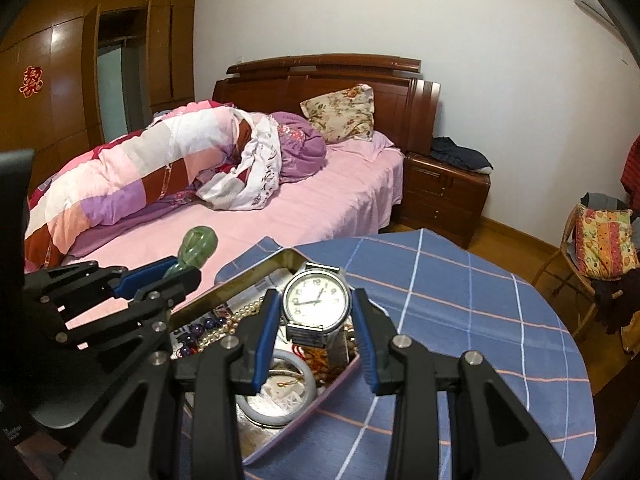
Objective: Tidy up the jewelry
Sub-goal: 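Carry the green bangle with the left tool while the right tool carries the watch to the tin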
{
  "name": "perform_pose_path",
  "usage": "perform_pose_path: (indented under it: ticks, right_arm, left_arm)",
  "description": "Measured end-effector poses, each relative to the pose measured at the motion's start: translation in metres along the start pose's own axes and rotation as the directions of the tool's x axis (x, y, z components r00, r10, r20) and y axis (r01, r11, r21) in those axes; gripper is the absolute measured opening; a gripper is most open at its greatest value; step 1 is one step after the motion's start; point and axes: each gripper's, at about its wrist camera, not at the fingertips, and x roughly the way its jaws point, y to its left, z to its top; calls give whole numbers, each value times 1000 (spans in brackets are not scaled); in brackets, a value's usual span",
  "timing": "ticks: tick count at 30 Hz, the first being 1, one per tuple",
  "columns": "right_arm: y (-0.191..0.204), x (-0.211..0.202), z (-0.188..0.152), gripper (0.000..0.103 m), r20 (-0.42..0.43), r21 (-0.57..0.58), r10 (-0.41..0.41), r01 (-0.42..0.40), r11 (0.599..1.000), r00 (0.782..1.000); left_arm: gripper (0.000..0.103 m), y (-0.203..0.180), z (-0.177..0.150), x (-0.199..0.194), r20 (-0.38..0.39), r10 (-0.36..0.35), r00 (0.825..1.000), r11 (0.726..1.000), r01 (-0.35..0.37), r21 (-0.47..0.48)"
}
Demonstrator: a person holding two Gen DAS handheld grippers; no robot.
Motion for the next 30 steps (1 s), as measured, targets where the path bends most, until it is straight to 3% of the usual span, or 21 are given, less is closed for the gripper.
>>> perform_pose_path:
  ticks: [30]
  right_arm:
    - [7, 48, -15, 39, -120, 34, 56, -53, 998, 991]
  left_arm:
    - [15, 2, -19, 38, -132, -6, 991, 1000, 6, 3]
